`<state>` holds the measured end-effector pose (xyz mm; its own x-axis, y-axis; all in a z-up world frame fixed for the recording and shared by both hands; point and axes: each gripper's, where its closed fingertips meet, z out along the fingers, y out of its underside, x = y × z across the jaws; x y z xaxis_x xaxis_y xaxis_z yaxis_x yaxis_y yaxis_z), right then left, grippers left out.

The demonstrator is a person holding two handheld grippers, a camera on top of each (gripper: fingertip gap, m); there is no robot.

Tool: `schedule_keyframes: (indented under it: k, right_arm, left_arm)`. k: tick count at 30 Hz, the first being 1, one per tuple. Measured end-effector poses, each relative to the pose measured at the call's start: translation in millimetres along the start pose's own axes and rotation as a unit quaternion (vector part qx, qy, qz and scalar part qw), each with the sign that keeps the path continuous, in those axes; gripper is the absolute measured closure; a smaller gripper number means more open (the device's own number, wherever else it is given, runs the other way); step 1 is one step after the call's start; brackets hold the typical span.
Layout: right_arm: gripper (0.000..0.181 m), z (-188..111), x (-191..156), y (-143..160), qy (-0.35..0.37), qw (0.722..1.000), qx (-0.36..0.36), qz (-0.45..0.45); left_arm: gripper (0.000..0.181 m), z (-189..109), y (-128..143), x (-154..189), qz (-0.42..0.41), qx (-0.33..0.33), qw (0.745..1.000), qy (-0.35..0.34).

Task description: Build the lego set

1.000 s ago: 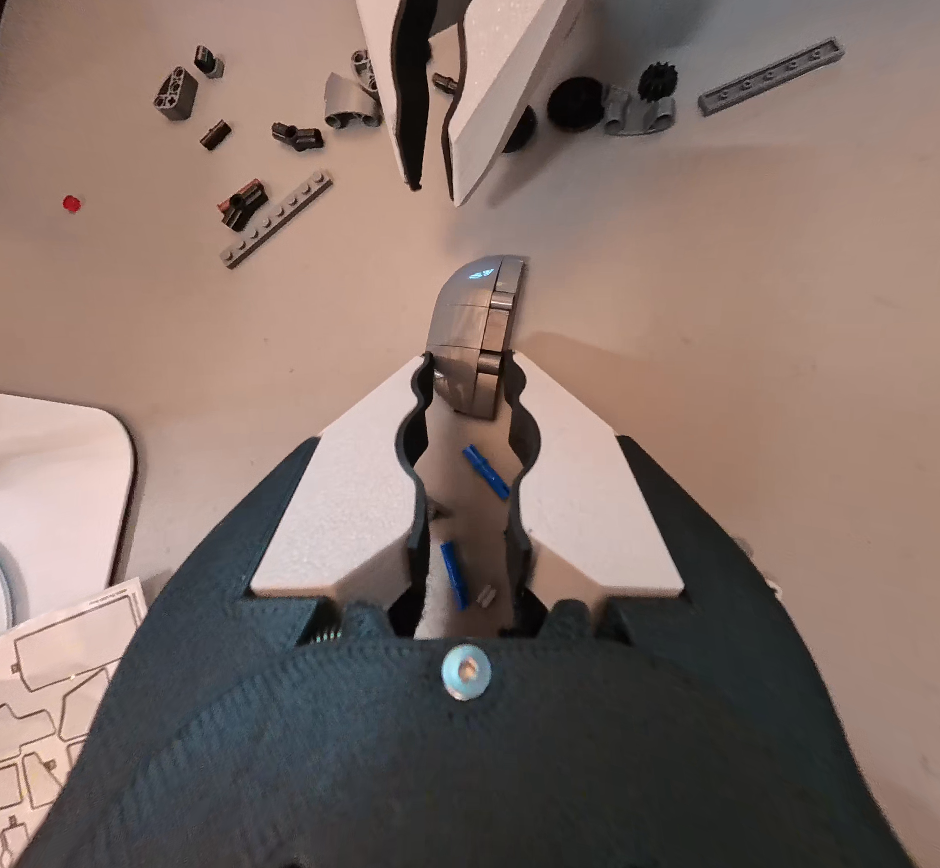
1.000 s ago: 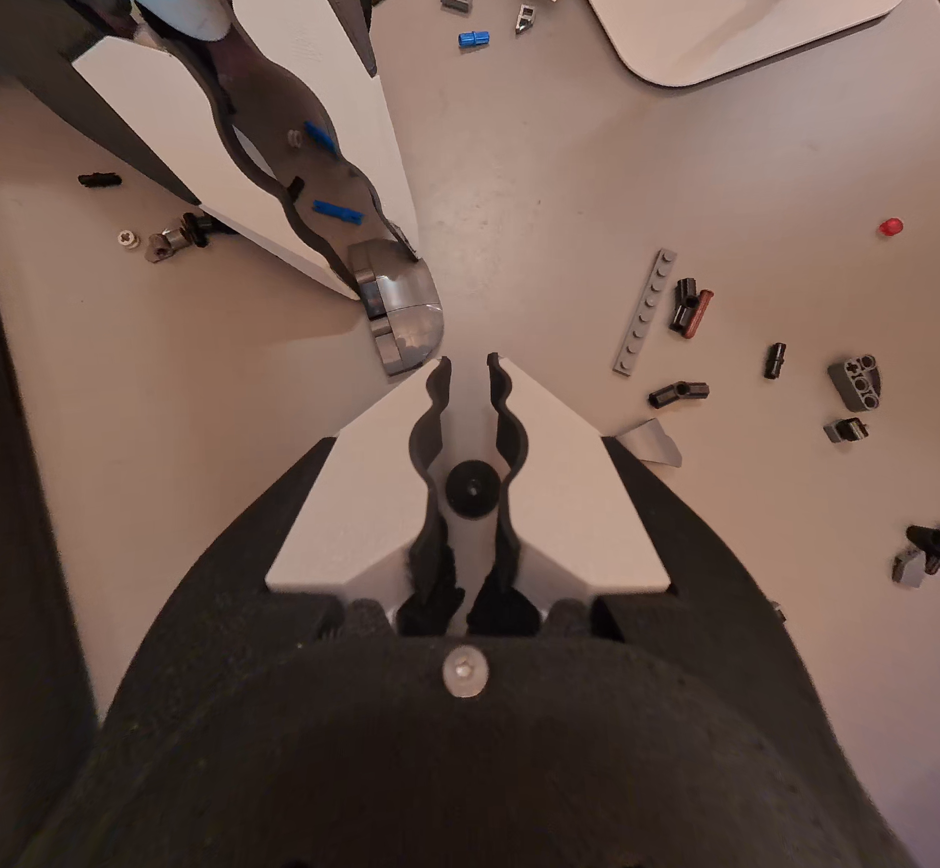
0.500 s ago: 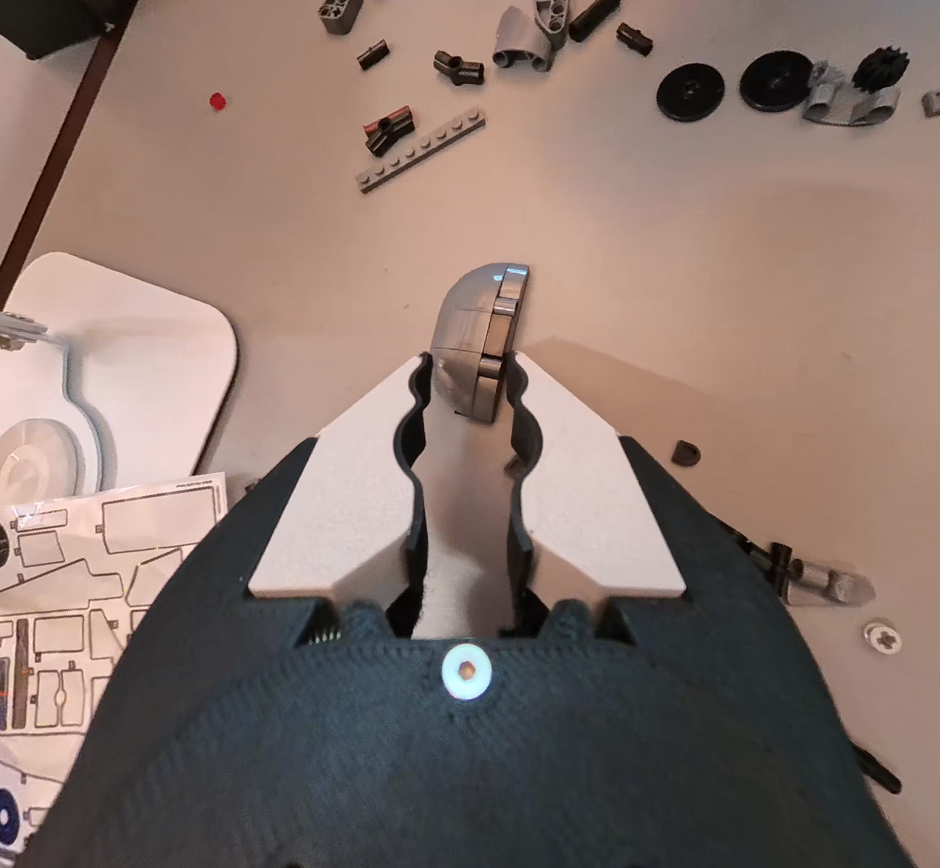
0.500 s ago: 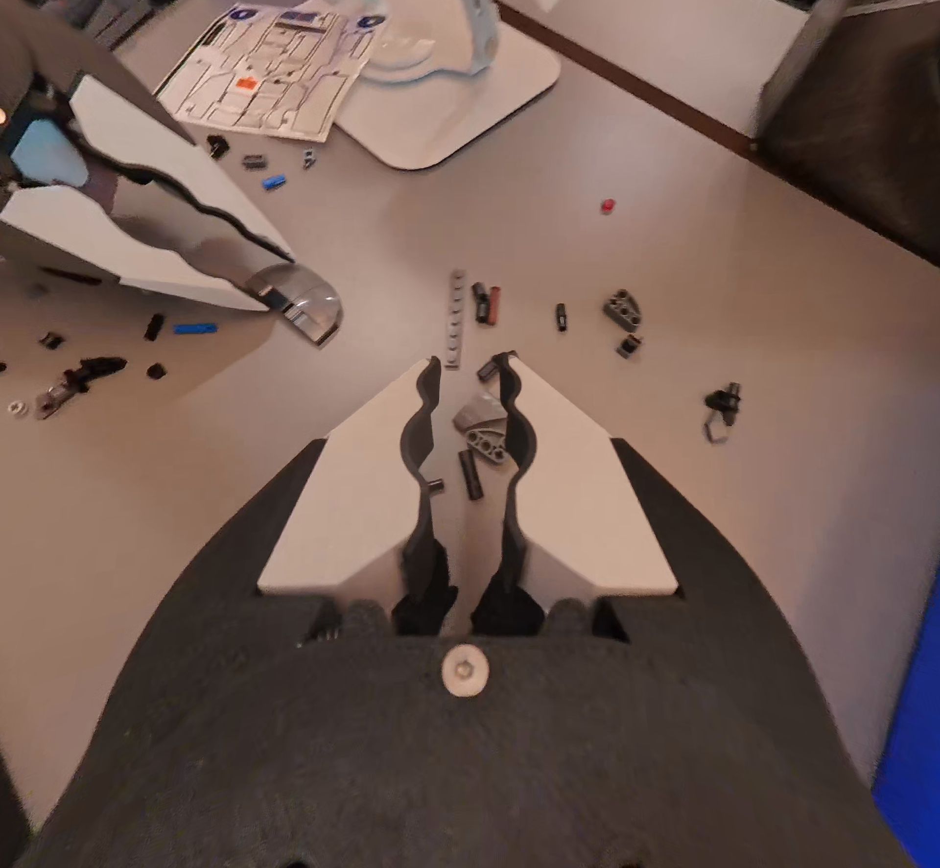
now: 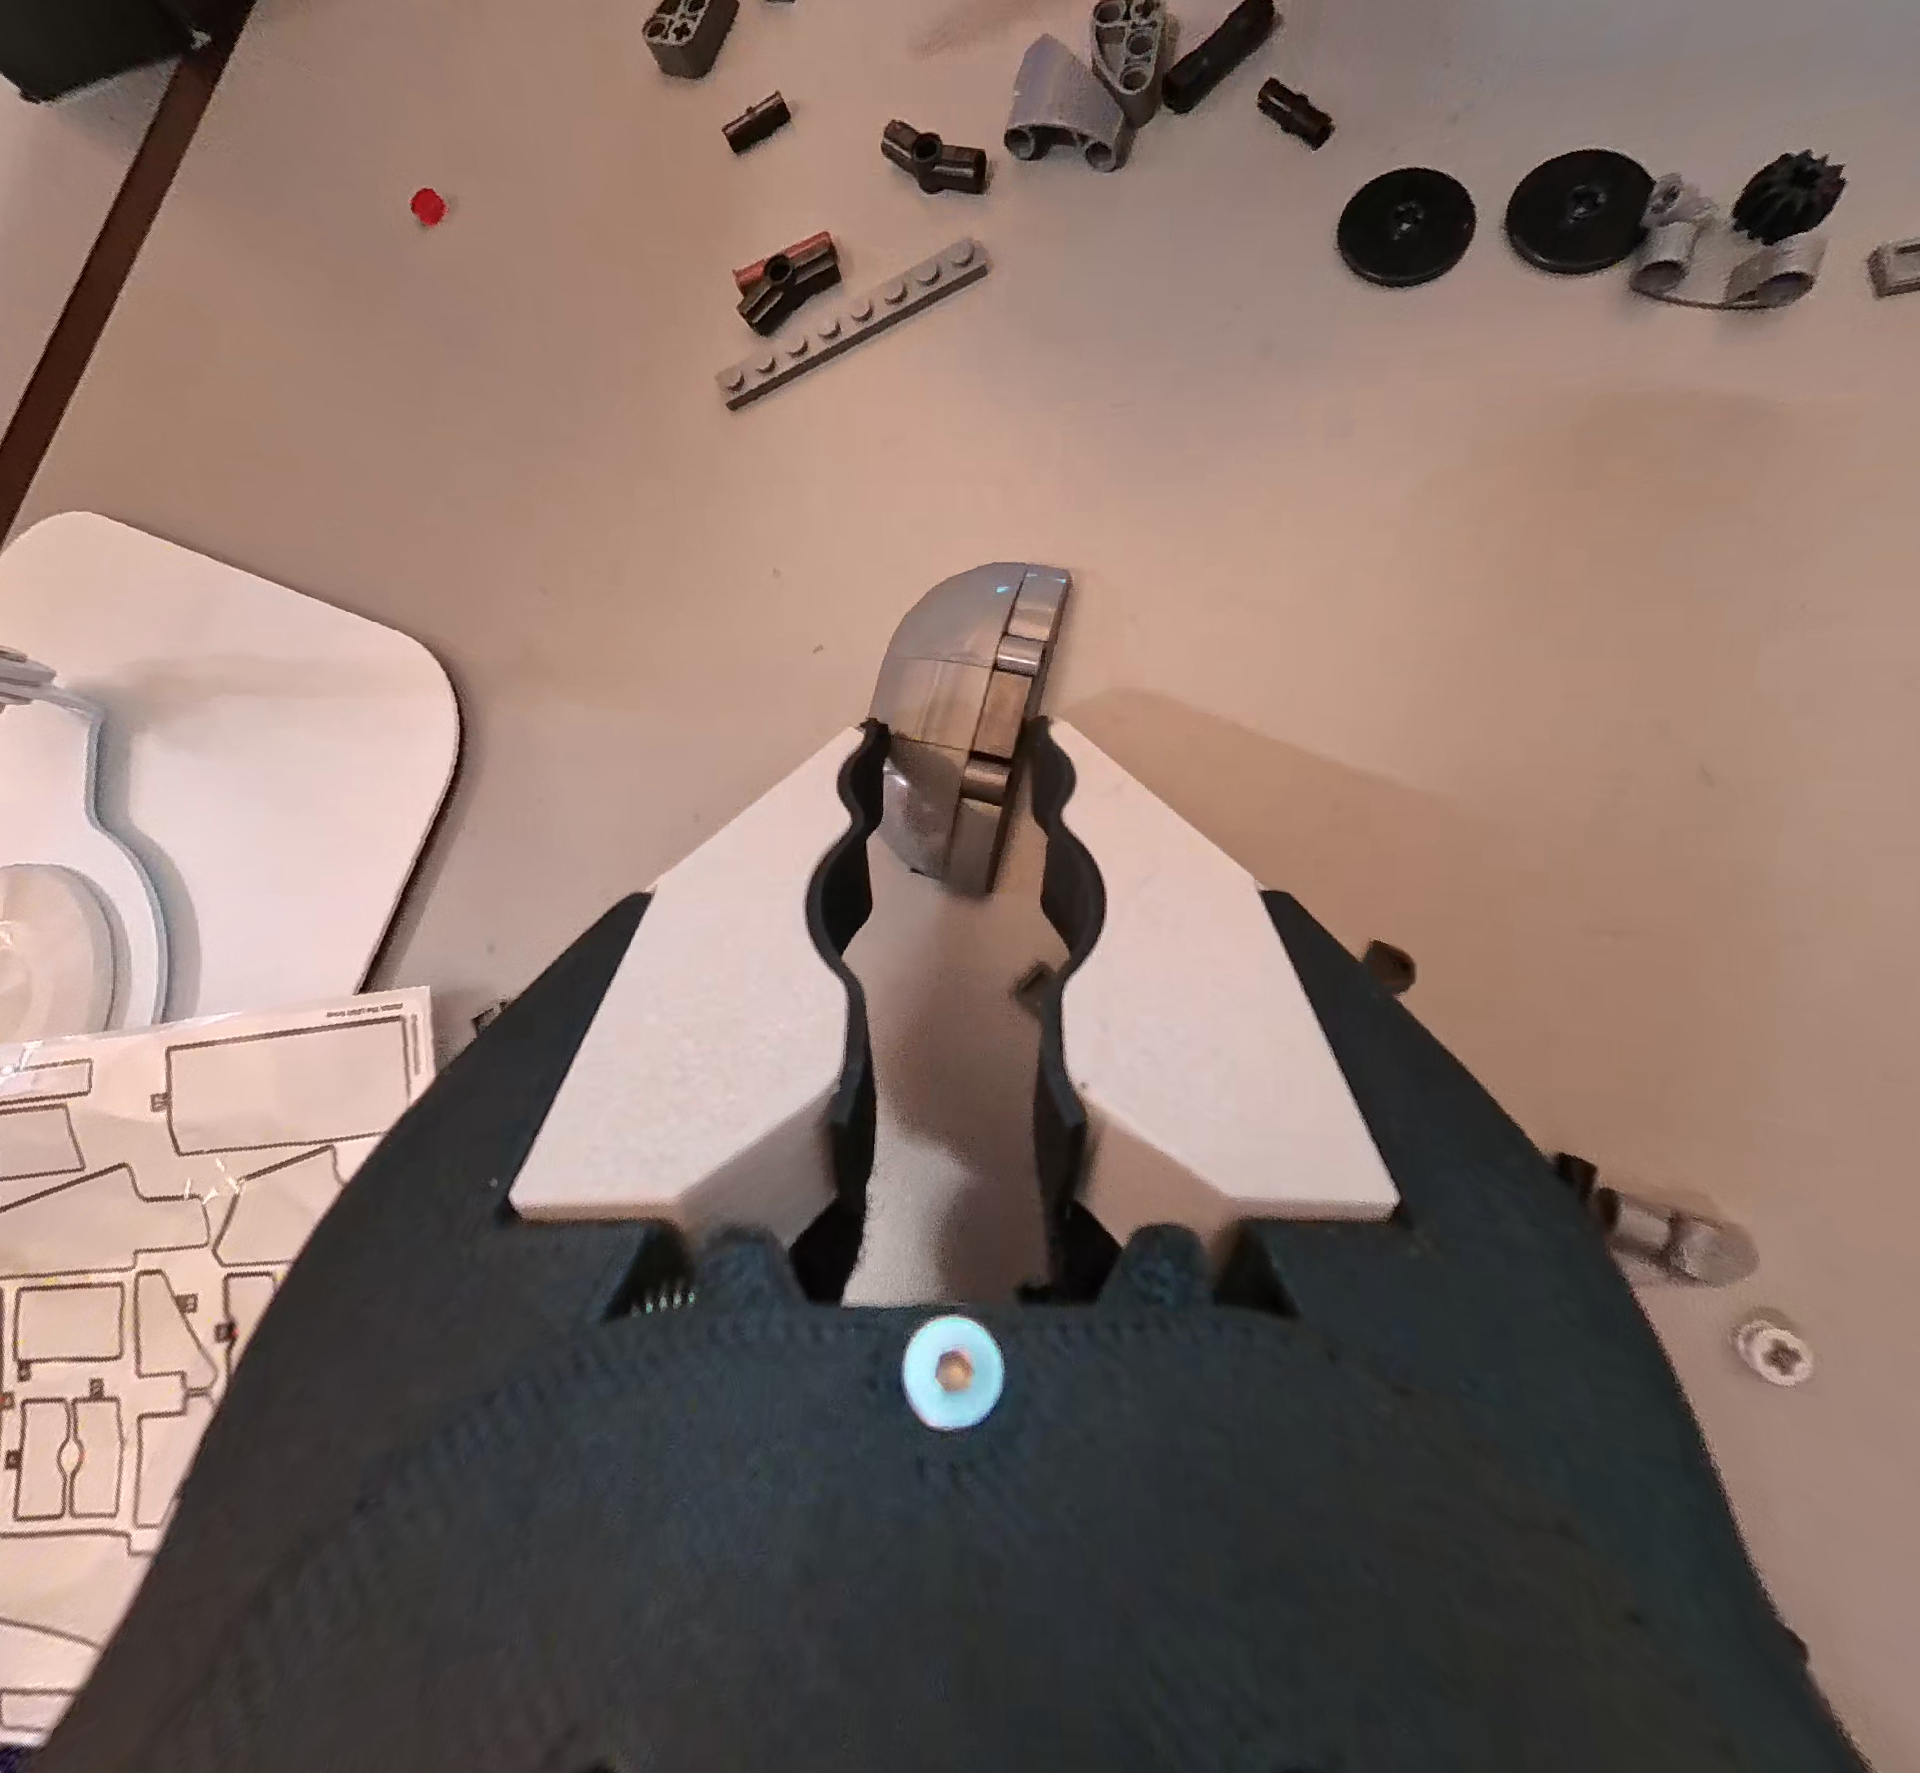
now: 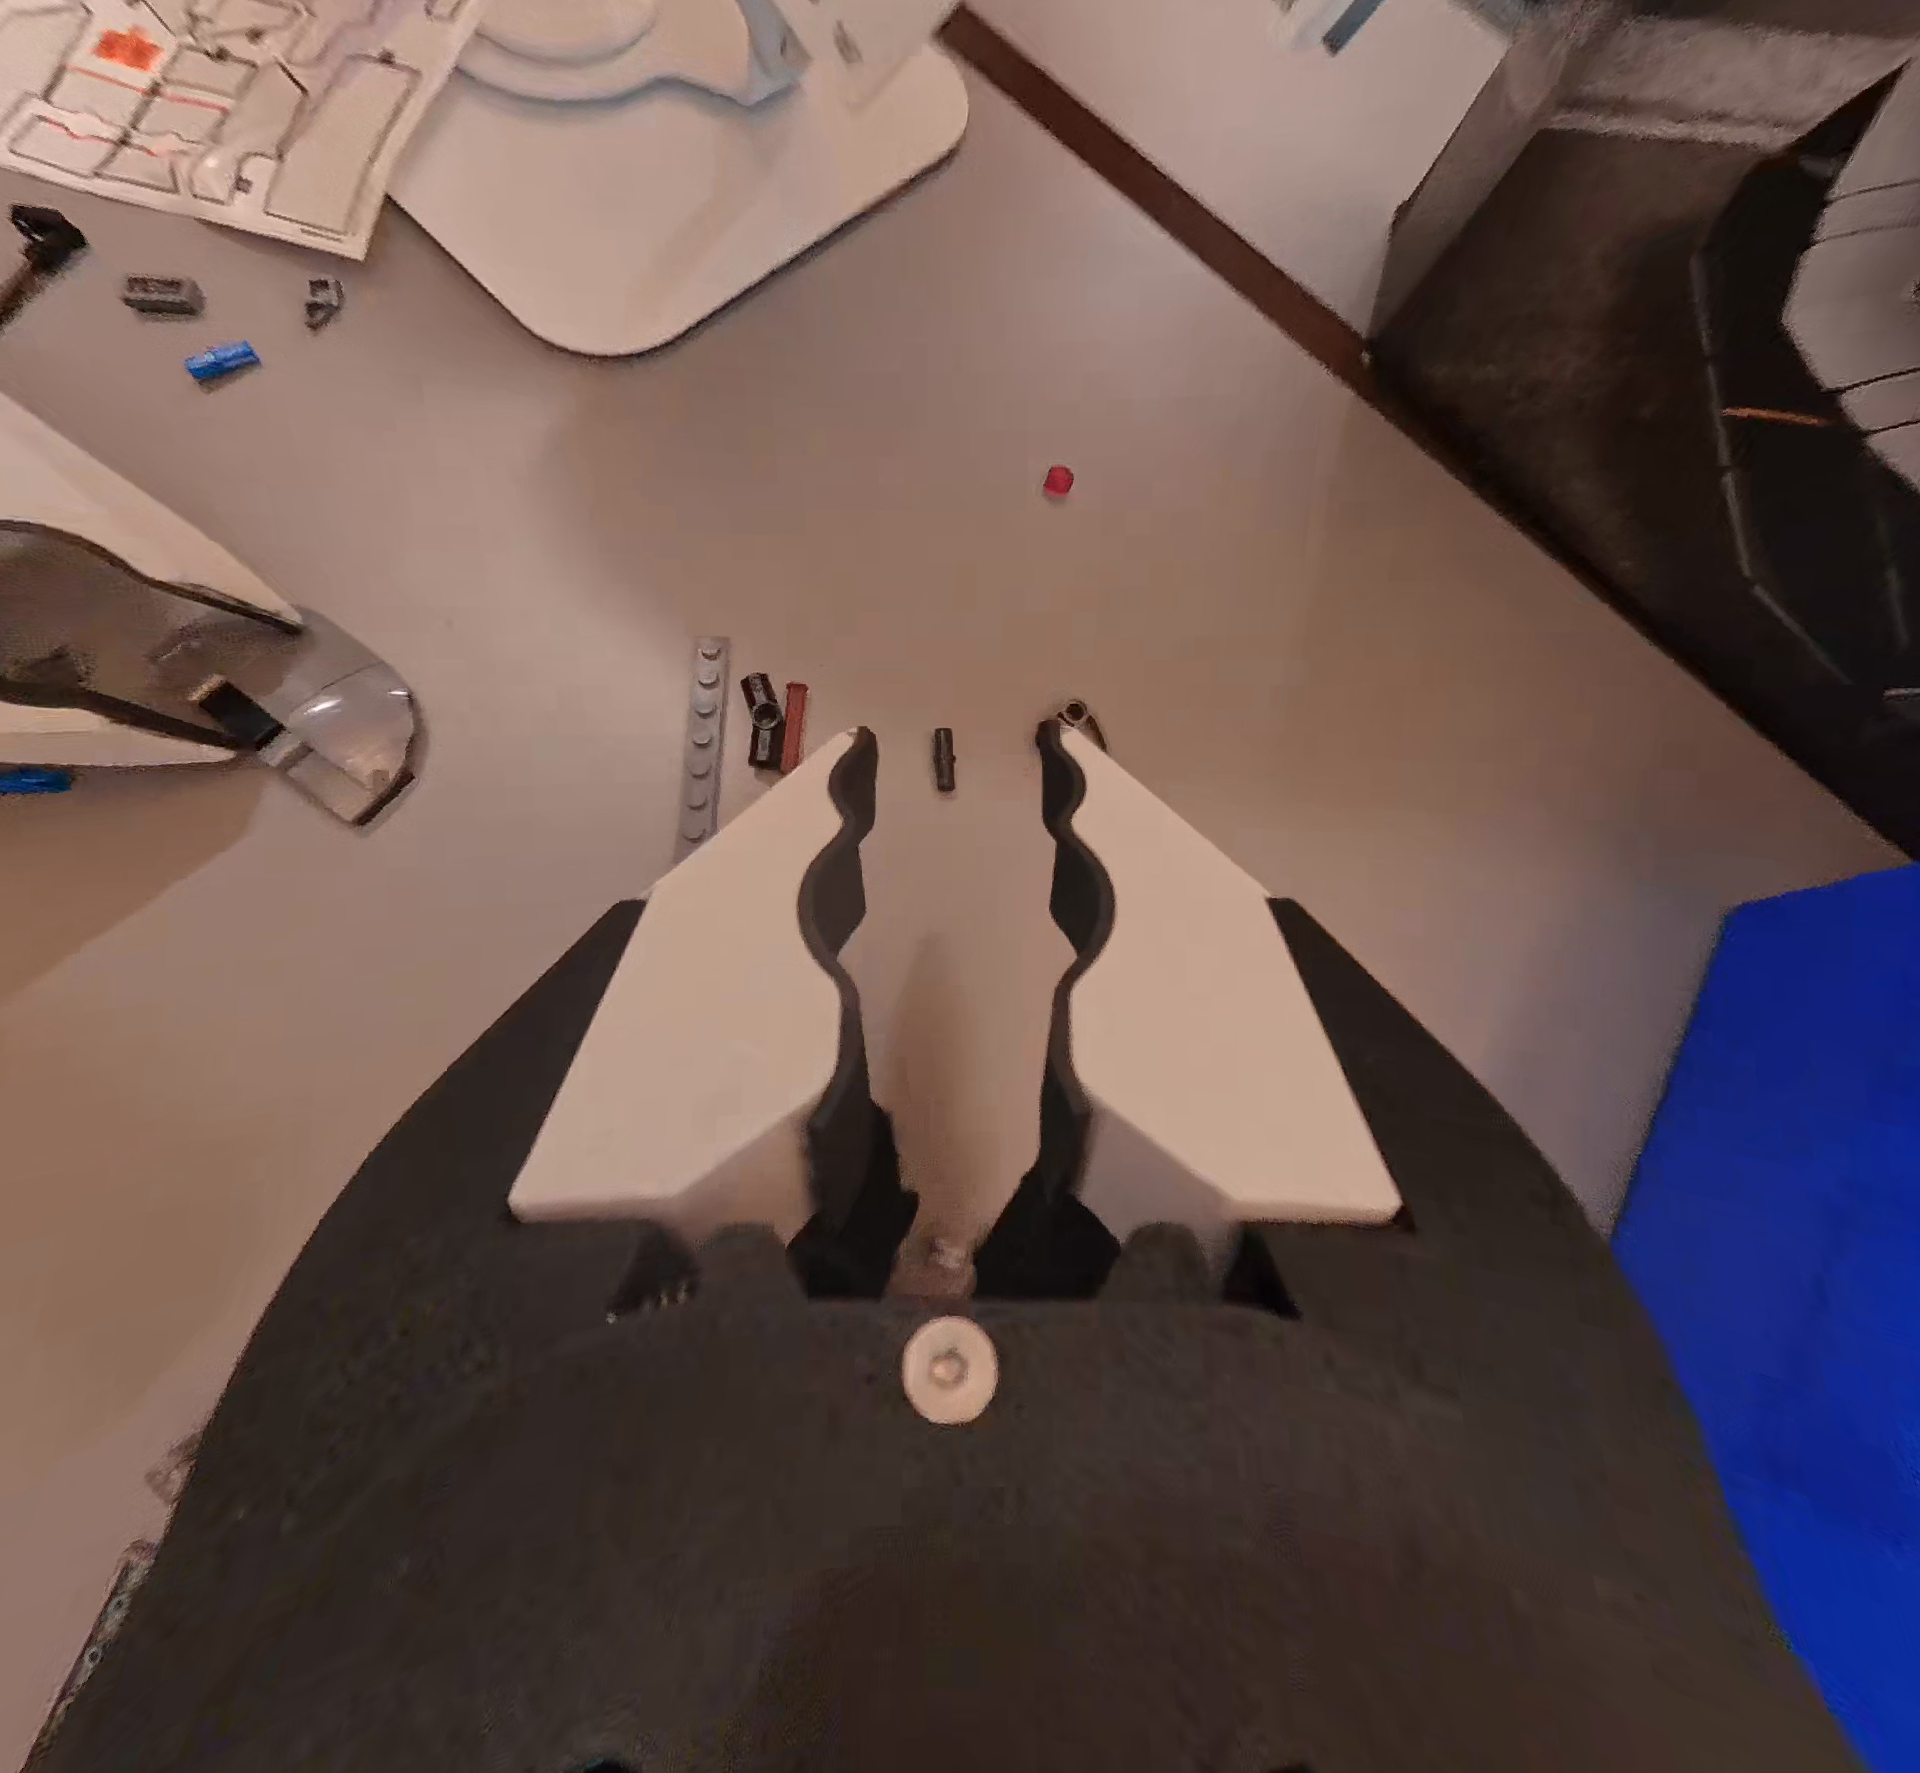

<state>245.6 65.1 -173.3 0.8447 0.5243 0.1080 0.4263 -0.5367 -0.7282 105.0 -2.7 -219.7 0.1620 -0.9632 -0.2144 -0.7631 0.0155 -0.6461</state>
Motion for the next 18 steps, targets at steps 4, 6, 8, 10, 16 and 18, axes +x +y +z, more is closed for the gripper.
schedule_keyframes:
  k: [4, 6, 8, 10, 16, 18]
  right_arm:
    - [0.149, 21, 9, 8, -0.009, 1.000, -0.018, -0.009]
    - [0.148, 27, 9, 7, -0.026, 0.999, -0.019, -0.010]
    - [0.144, 31, 7, 9, -0.048, 0.998, -0.026, 0.003]
    - [0.143, 34, 10, 14, -0.053, 0.998, -0.034, 0.007]
    - [0.146, 40, 12, 23, -0.057, 0.997, -0.048, 0.011]
    - [0.148, 44, 11, 24, -0.060, 0.997, -0.047, 0.008]
  left_arm:
    - [0.157, 0, 3, -8, -0.005, -0.008, 1.000, -0.014]
    - [0.157, 1, 3, -11, -0.009, -0.008, 1.000, -0.017]
    - [0.157, 1, 4, -14, -0.016, -0.010, 1.000, -0.023]
    - [0.157, 1, 5, -18, -0.024, -0.010, 0.999, -0.027]
    - [0.157, 0, 9, -26, -0.043, -0.015, 0.998, -0.042]
    - [0.157, 0, 10, -29, -0.047, -0.017, 0.998, -0.046]
